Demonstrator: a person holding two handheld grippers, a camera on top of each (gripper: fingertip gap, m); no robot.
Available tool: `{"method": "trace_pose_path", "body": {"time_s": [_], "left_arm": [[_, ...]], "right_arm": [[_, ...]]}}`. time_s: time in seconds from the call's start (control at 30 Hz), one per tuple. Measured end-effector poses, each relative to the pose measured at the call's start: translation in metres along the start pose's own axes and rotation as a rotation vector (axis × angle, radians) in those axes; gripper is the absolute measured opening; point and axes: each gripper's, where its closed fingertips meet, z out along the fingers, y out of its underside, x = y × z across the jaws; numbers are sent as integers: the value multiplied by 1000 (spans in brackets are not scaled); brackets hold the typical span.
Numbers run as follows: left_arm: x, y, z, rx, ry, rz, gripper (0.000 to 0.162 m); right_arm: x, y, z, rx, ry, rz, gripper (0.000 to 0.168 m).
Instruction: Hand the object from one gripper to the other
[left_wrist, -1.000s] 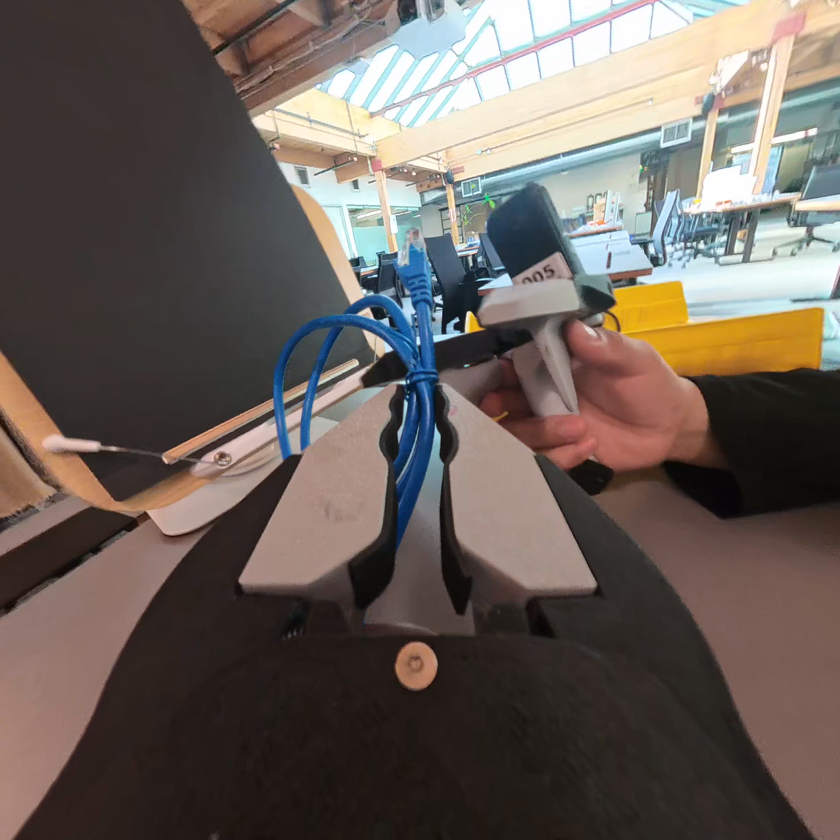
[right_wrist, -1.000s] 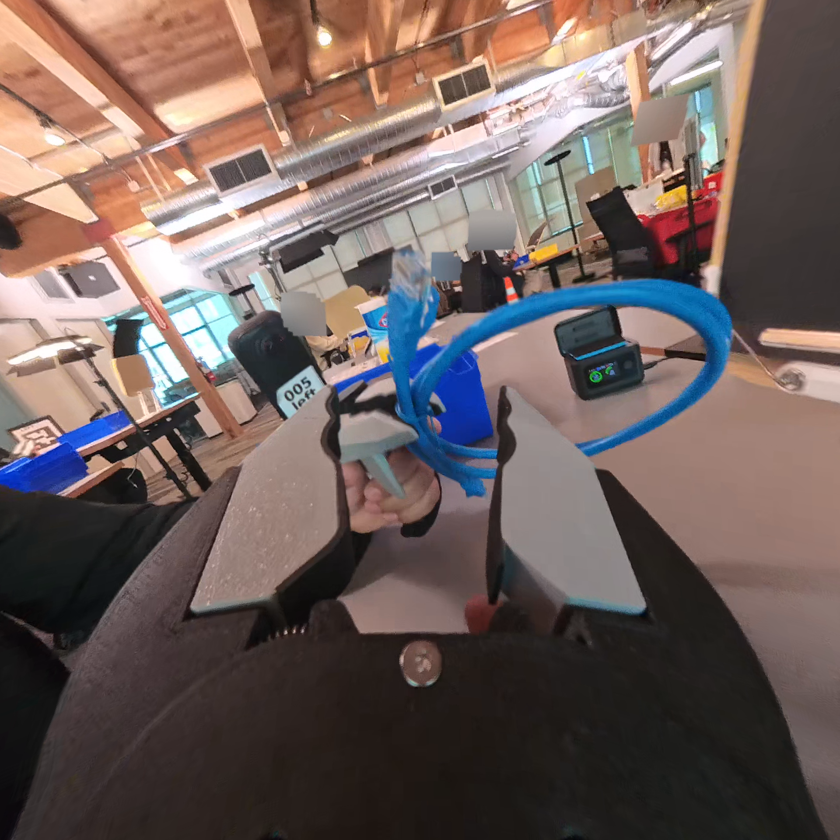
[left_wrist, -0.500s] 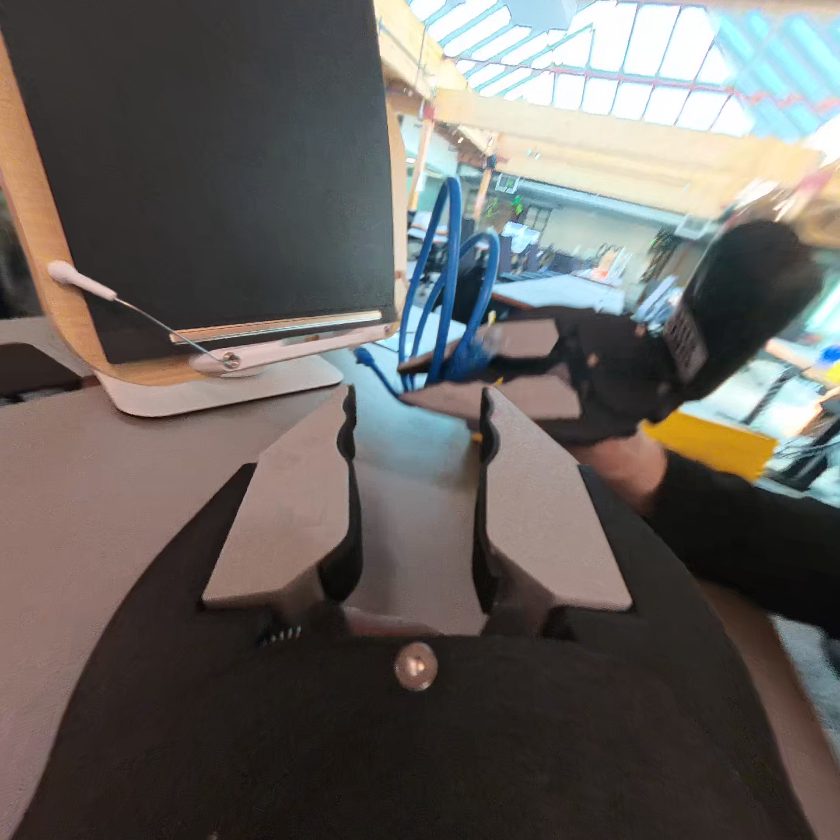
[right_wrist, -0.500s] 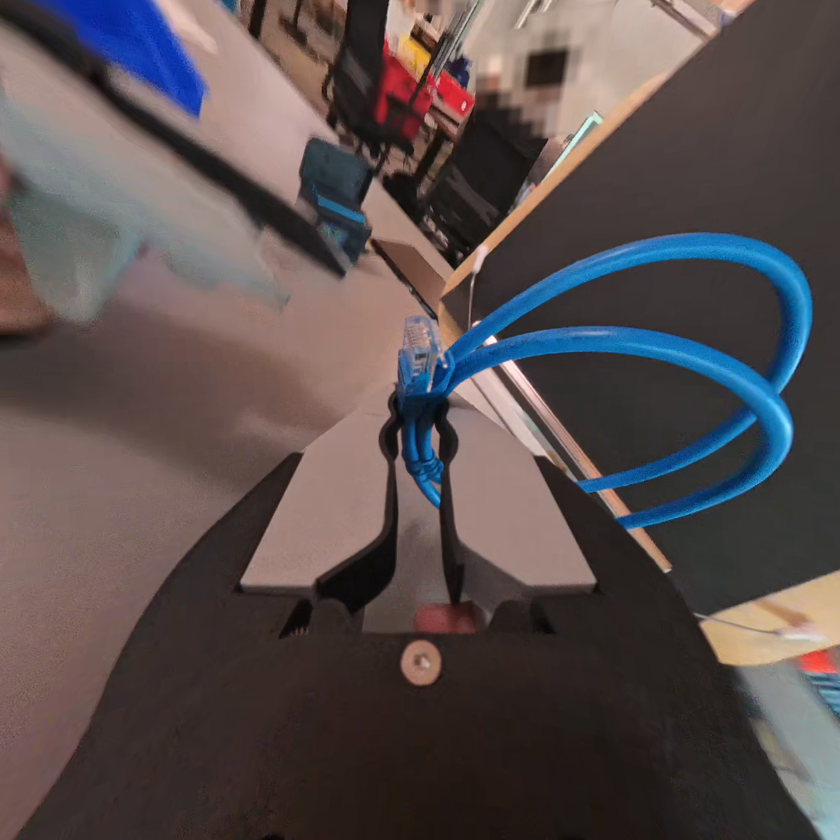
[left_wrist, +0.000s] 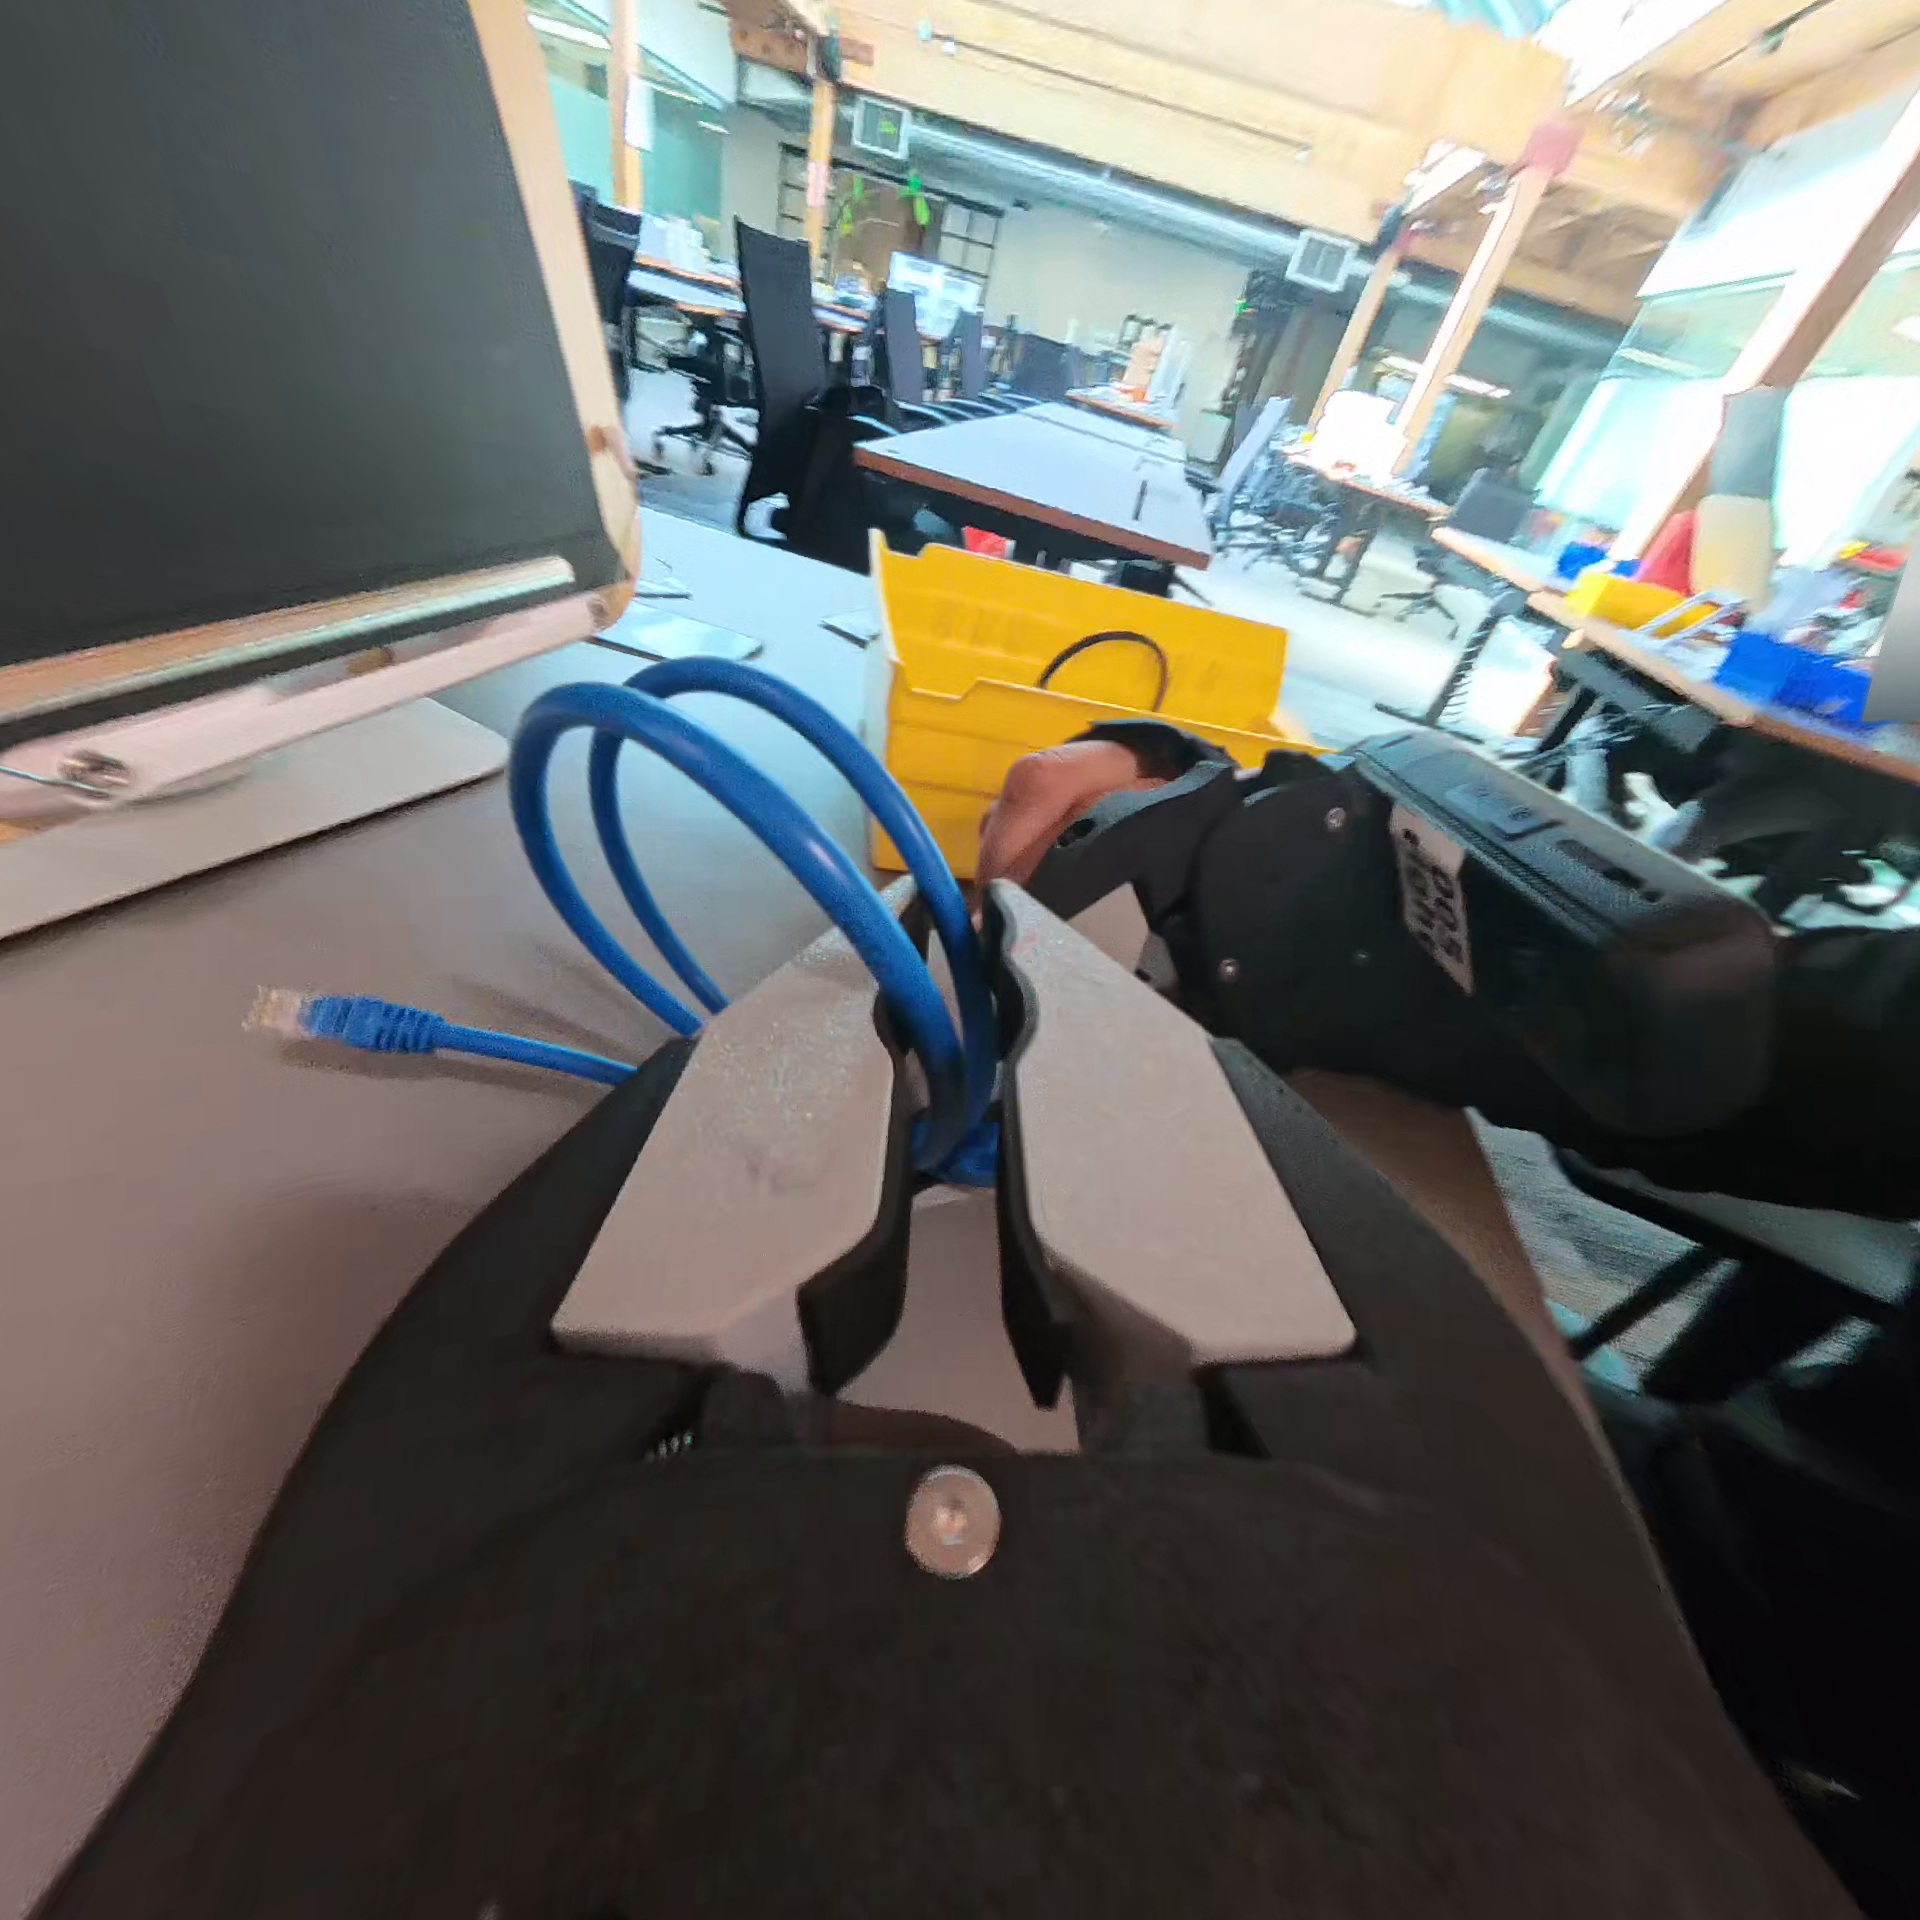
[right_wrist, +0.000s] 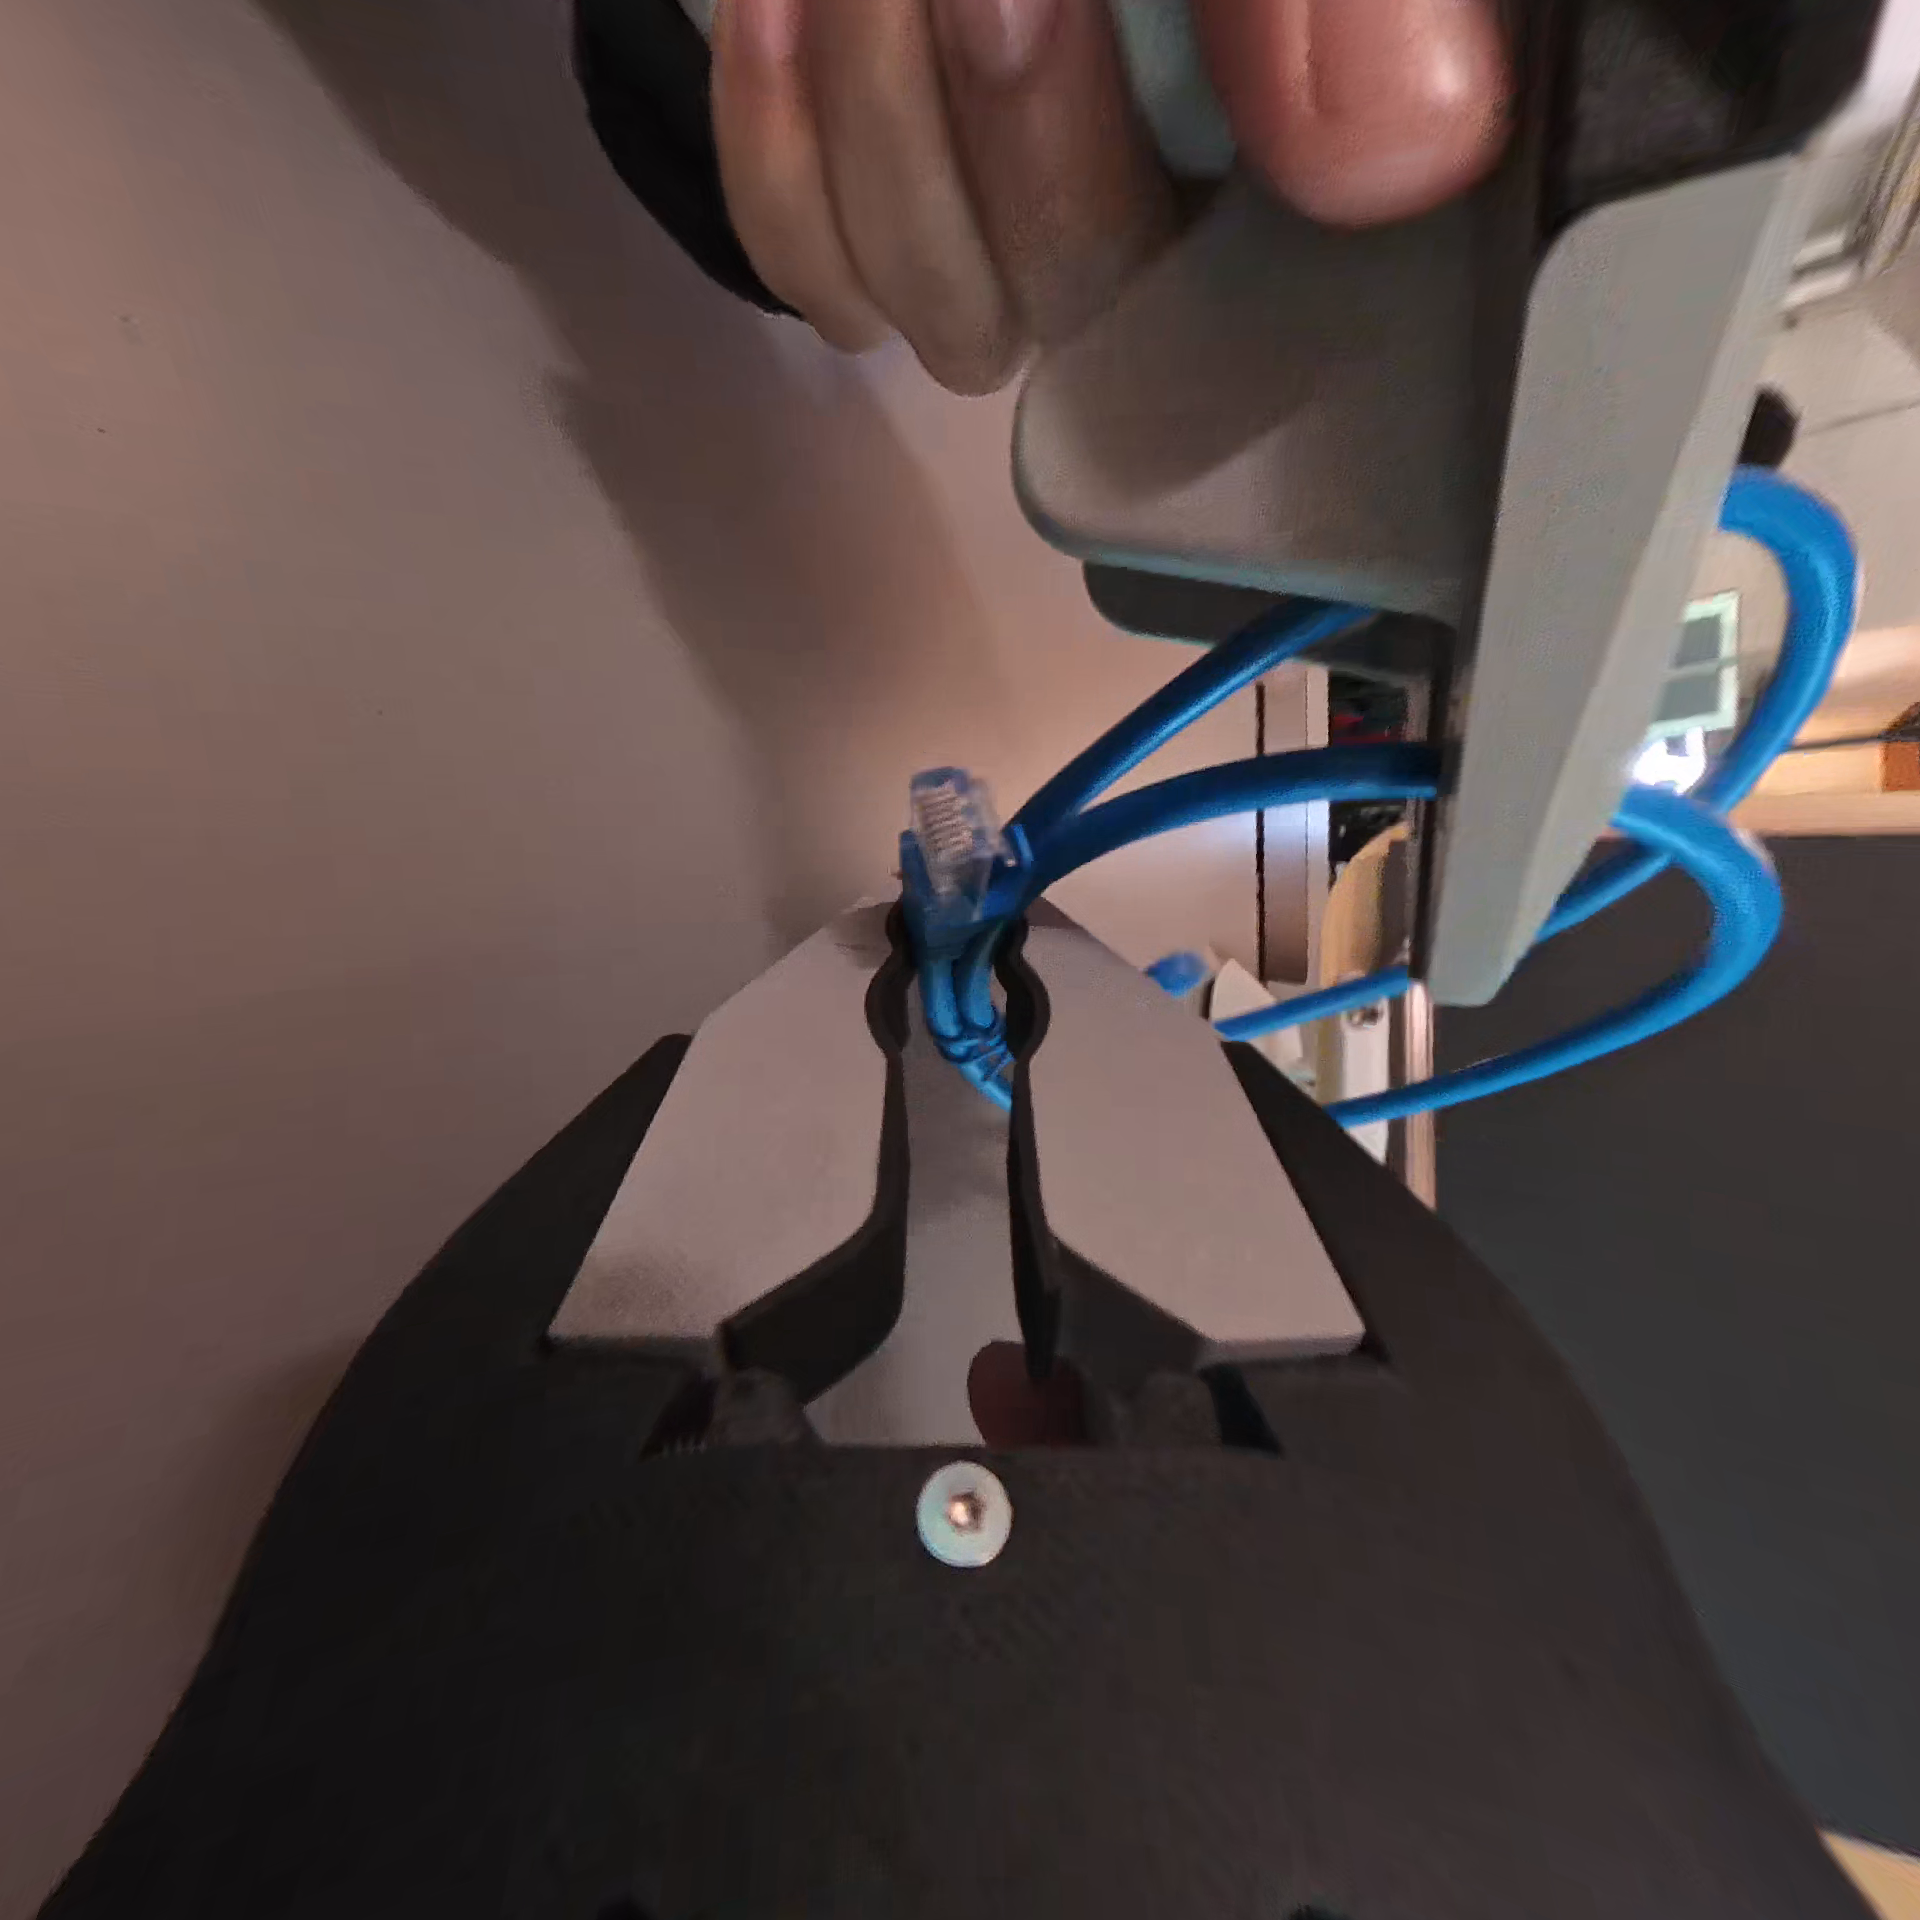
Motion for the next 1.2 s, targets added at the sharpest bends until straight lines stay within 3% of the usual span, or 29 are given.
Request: {"method": "trace_pose_path", "body": {"time_s": [0.13,0.23,0.37,0.47,0.53,0.77,0.83,0.93,1.03,1.2], "left_arm": [[-7,-20,-9,95,-164,271,3],[-4,-24,-12,72,-303,582,2],[4,-21,-9,50,-403,912,2],[1,0,2,-54,-408,1054,3],[-6,17,9,-151,-423,1131,3],[-22,39,15,-300,-474,1270,3],[-23,42,14,-312,-477,1261,3],[-20,43,13,-274,-434,1126,12],[-12,29,8,-165,-375,928,22],[-7,10,0,-42,-228,433,38]], "right_arm": [[12,9,-5,18,14,189,46],[26,6,-24,148,-39,419,48],[53,-17,-59,461,-160,775,46],[64,-32,-84,670,-298,939,42],[68,-38,-93,746,-363,1006,48],[61,-39,-73,694,-467,1147,51],[61,-31,-65,646,-438,1160,10],[67,-21,-61,590,-325,1092,8],[74,-1,-53,445,-103,929,1],[64,3,-40,272,89,560,2]]}}
